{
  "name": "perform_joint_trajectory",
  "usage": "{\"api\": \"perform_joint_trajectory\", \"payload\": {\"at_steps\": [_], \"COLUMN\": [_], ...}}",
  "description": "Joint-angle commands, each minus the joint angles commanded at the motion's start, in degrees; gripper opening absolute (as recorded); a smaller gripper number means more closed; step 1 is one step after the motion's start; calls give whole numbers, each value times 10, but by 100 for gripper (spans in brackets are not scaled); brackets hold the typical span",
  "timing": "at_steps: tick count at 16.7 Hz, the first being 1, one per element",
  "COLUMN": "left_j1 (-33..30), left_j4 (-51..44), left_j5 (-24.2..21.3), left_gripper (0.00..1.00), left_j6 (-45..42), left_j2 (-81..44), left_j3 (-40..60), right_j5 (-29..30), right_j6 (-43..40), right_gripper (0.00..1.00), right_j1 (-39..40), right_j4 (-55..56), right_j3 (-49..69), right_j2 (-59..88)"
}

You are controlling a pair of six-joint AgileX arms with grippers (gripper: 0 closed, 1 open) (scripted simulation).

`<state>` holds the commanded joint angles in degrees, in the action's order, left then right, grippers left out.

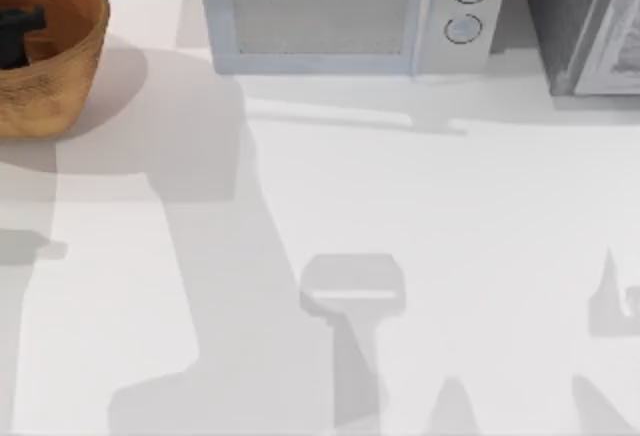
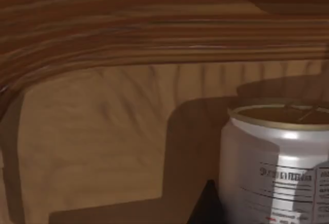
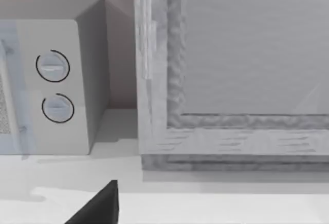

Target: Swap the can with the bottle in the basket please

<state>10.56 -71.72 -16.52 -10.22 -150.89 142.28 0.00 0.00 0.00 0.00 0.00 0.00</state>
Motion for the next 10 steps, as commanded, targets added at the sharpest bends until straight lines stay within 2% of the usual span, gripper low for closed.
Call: {"api": "perform_joint_trajectory", "payload": {"at_steps": [5,10], "left_j1": [1,-8], "left_j4": [47,170], "left_j5": [14,47], "left_gripper": [0,0], "left_j6": [14,34], "left_j2": [86,316], "left_j3": [-83,-289], "right_j5": [0,0], "right_j6": [0,0], "right_gripper": [100,100], "right_j1": [0,0], "right_j4": [0,0], "right_j3": [0,0], "right_j2": [0,0]}}
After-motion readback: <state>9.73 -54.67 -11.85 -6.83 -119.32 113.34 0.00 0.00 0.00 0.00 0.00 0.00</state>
